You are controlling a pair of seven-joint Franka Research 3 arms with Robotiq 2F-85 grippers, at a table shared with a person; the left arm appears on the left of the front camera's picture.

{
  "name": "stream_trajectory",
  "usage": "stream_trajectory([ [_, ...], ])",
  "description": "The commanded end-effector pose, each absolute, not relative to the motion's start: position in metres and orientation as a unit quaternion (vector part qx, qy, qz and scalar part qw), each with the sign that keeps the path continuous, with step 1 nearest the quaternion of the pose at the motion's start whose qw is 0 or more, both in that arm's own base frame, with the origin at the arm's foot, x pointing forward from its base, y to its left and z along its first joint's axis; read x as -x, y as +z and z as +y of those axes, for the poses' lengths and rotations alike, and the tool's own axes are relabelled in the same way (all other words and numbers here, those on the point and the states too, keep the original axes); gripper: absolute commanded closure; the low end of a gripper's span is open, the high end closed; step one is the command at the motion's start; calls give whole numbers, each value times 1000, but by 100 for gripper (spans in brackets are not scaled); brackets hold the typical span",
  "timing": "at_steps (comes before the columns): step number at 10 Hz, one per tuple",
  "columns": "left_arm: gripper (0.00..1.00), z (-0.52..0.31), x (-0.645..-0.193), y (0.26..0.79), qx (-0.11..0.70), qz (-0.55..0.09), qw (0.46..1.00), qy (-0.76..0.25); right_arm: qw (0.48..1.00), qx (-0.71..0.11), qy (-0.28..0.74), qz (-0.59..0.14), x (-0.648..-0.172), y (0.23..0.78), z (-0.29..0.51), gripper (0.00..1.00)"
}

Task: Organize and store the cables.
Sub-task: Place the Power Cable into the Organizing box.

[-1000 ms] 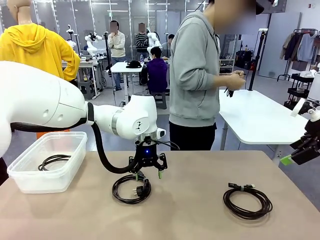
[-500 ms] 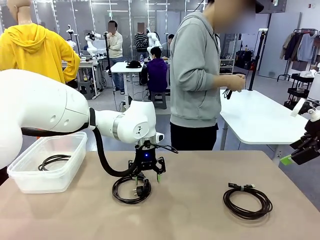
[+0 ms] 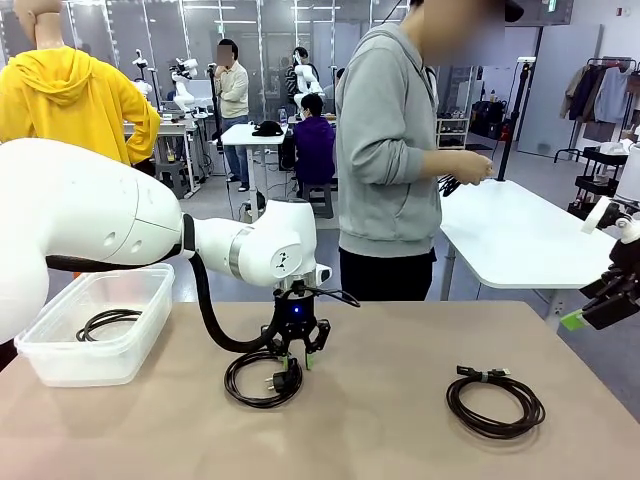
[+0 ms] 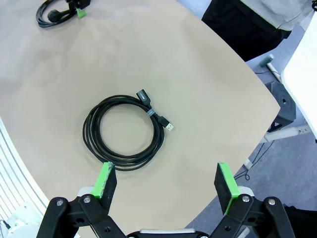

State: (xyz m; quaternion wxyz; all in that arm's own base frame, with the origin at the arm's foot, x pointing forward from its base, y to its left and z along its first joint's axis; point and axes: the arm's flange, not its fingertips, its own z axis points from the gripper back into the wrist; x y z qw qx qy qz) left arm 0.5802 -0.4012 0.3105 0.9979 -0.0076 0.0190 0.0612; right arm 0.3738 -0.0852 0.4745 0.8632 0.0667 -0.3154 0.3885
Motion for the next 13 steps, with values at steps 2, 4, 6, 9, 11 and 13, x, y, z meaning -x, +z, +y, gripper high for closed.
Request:
stream_trajectory([
  [2, 100, -402, -584, 314, -7, -17, 996, 83, 870, -67, 380, -307, -374, 476, -83, 0],
  [4, 100, -402, -584, 313, -10, -22, 996, 81, 870, -67, 380, -307, -374, 476, -83, 0],
  [6, 100, -400, -581, 319, -12, -29, 996, 80, 870, -67, 380, -307, -374, 476, -83, 0],
  [9, 100, -387, -550, 414, -26, -108, 993, 27, 870, -67, 380, -307, -374, 476, -83, 0],
  [11, 100, -388, -529, 454, -58, -142, 988, 6, 870, -67, 380, -307, -374, 476, -83, 0],
  [13, 100, -394, -518, 468, -68, -160, 985, 1, 870, -67, 380, -307, -374, 476, -83, 0],
])
